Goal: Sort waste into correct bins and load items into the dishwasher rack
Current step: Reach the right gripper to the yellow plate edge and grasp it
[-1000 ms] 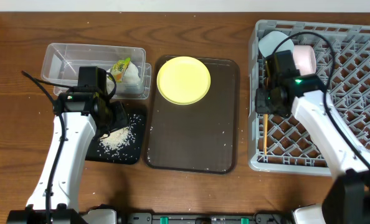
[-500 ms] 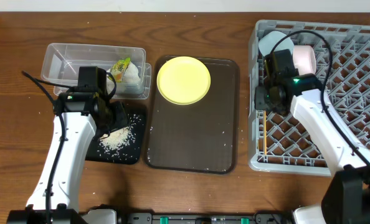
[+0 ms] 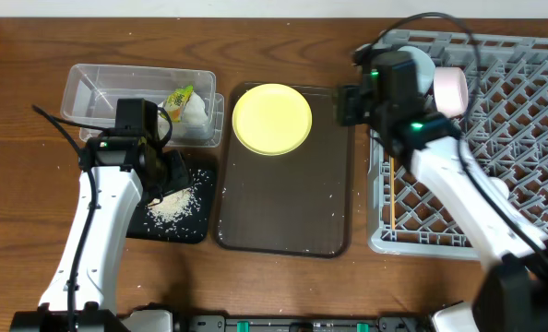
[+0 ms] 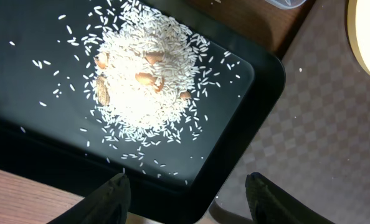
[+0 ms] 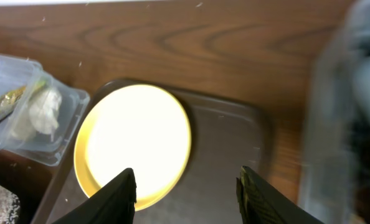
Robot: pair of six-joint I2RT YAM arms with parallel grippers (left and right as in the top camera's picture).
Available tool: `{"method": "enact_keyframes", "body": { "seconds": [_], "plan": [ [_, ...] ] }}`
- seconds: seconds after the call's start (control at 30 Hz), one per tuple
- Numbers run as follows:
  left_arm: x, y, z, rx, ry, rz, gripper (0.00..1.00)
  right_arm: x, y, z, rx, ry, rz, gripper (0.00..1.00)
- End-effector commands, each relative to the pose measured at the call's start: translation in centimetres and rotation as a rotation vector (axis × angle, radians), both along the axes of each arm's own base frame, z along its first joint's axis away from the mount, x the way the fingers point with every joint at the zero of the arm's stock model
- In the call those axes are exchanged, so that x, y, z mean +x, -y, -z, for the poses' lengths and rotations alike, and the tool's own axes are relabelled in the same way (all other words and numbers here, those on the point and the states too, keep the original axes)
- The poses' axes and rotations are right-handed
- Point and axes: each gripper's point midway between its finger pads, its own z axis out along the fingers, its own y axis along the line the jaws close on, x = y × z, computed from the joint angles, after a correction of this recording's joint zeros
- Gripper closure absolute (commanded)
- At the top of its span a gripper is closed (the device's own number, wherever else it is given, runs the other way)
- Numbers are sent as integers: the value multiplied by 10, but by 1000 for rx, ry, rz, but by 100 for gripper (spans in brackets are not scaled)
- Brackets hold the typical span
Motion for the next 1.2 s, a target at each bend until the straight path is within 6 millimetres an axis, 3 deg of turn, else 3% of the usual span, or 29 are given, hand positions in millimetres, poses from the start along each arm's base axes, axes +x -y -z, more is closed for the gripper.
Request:
{"method": "enact_keyframes", "body": {
  "seconds": [0.0,0.3,0.43,0.57,0.8,1.0,1.17],
  "plan": [
    [-1,-3,0,10,0,-13,37,1,-28,40,19,-83,-23,49],
    [-1,-3,0,10,-2,-13,37,5,-72,132,50,-207,-2,57],
    [-1,-3,0,10,-2,-13,37,-5,-68,168,-5,-280,52,64],
    [-1,-3,0,10,-1,-13,37,-16,-55,182,-72,-334,83,76],
    [-1,-3,0,10,-2,-13,37,-26,-46,182,-95,-386,89,75],
    [-1,-3,0,10,-1,-13,37,-18,-47,134,-93,-272,31,66],
    [-1,-3,0,10,-2,-13,37,-3,-28,92,-132,-146,119,60]
  ]
}}
